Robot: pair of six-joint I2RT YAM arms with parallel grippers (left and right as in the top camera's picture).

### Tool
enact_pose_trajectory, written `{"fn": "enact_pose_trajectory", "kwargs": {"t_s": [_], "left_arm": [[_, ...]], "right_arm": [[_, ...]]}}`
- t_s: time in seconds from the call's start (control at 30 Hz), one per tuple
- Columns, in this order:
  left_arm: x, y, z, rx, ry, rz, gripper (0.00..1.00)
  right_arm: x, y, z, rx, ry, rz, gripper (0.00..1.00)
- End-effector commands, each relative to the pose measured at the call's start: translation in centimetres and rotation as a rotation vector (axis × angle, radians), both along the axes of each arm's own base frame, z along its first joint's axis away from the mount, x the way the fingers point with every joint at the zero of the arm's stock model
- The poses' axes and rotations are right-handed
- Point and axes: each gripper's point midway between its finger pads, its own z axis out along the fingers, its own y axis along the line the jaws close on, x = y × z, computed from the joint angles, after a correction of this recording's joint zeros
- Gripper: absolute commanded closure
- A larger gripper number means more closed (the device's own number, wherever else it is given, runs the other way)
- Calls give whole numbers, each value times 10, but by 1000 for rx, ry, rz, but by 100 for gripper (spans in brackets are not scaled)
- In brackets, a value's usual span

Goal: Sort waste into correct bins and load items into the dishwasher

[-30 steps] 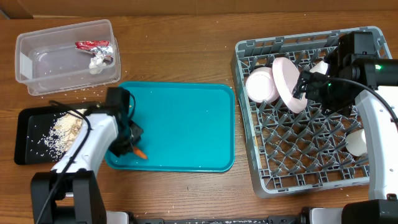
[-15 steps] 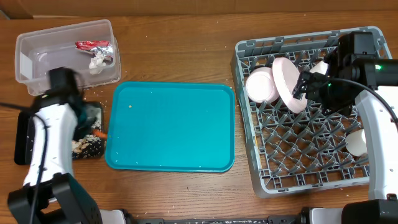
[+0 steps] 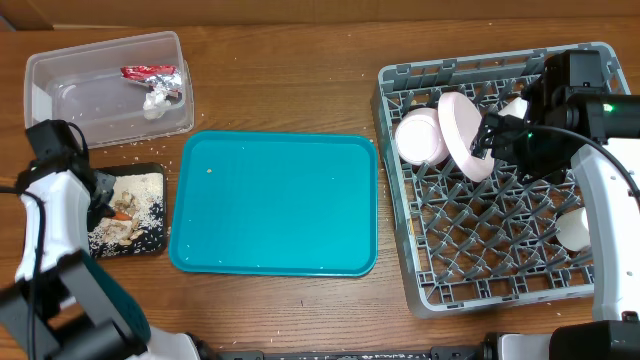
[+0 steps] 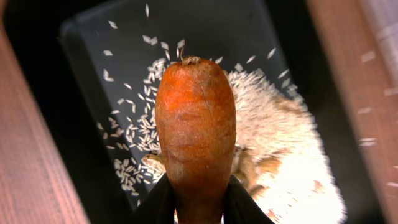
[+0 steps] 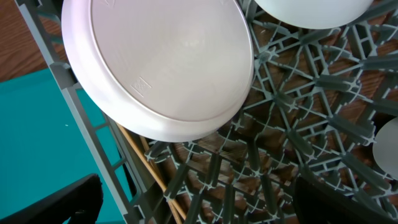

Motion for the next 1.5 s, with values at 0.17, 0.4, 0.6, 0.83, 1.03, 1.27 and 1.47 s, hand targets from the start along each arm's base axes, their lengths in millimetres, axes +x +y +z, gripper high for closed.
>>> {"fn": "enact_pose_trajectory", "kwargs": {"t_s": [0.17, 0.4, 0.6, 0.83, 1.03, 1.27, 1.47], "left_arm": [[-9, -2, -42, -54, 116, -10, 86], [-4, -3, -38, -66, 118, -80, 54], [15, -15, 12, -130, 59, -172, 47], [58, -78, 94, -184, -114, -513, 42], [38, -154, 96, -248, 38, -865, 24], [-34, -195, 92, -439, 312, -894, 26], [-52, -206, 109, -387, 254, -941, 32]], "right_arm": [[0, -1, 13, -6, -48, 2, 0], [1, -2, 13, -14, -48, 0, 0], [6, -2, 15, -14, -74, 0, 0], [51, 38, 45, 211, -295, 104, 0], [47, 42, 27, 213, -226, 160, 0], [4, 20, -1, 88, -1, 114, 0], [-12, 14, 8, 39, -16, 124, 0]]}}
